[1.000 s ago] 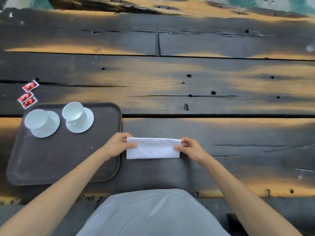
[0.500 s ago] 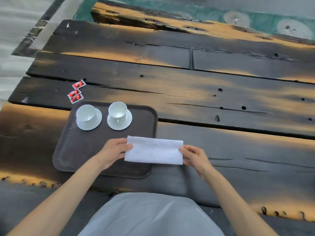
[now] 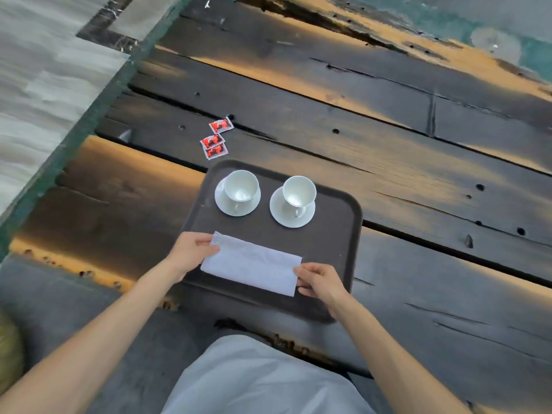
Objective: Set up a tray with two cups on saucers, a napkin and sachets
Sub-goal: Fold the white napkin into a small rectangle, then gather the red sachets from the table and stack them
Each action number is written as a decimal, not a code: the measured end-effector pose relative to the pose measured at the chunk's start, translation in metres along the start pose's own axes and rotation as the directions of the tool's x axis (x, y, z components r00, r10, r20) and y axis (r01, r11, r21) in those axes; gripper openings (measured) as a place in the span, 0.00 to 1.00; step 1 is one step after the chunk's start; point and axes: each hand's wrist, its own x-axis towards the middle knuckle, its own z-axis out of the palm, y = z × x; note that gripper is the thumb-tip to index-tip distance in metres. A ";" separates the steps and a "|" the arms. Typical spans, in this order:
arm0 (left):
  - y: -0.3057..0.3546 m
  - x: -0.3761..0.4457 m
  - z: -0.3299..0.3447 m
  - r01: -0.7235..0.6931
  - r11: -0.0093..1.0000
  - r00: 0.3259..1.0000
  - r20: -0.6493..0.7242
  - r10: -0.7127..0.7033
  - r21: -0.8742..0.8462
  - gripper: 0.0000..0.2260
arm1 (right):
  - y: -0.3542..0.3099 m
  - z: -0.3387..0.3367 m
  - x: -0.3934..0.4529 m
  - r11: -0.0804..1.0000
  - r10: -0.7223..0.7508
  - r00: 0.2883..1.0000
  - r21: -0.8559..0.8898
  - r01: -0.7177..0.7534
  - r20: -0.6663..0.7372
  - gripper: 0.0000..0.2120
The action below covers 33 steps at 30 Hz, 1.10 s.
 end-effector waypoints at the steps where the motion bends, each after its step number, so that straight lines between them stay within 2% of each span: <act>1: -0.005 0.006 -0.008 0.003 1.000 1.000 -0.019 -0.002 0.029 0.10 | 0.000 0.011 0.005 1.000 0.007 1.000 -0.006 -0.007 -0.006 0.05; 6: -0.022 0.031 -0.031 0.019 0.968 0.991 -0.132 0.015 0.251 0.15 | 0.000 0.051 0.025 0.997 0.043 0.996 -0.057 -0.048 -0.074 0.05; 14: -0.028 0.044 -0.037 0.041 0.879 0.984 -0.174 0.048 0.475 0.09 | -0.002 0.073 0.031 0.964 0.056 0.974 -0.241 -0.110 -0.221 0.07; 17: -0.024 0.043 -0.034 0.038 0.779 0.978 -0.183 0.099 0.625 0.08 | -0.008 0.074 0.032 0.918 0.025 0.965 -0.376 -0.126 -0.262 0.07; 19: -0.019 0.044 -0.031 0.019 0.687 0.980 -0.150 0.131 0.726 0.09 | -0.015 0.074 0.030 0.871 0.015 0.963 -0.469 -0.144 -0.268 0.09; 21: -0.013 0.046 -0.031 -0.002 0.645 0.987 -0.104 0.126 0.764 0.13 | -0.027 0.074 0.027 0.793 0.013 0.971 -0.589 -0.155 -0.237 0.09; 23: -0.006 0.049 -0.036 -0.010 0.670 0.993 -0.070 0.093 0.742 0.17 | -0.044 0.074 0.023 0.646 -0.026 0.983 -0.753 -0.123 -0.182 0.09; 25: 0.003 0.055 -0.047 -0.030 0.728 0.992 -0.071 0.108 0.685 0.19 | -0.068 0.071 0.020 0.556 -0.116 0.984 -0.830 -0.045 -0.131 0.08; 29: 0.038 0.082 -0.077 -0.111 0.831 0.973 -0.111 0.203 0.545 0.15 | -0.137 0.069 0.023 0.544 -0.336 0.934 -0.835 0.087 -0.122 0.08; 33: 0.081 0.121 -0.105 -0.131 0.902 0.960 -0.173 0.218 0.411 0.12 | -0.210 0.080 0.053 0.583 -0.450 0.891 -0.775 0.243 -0.059 0.09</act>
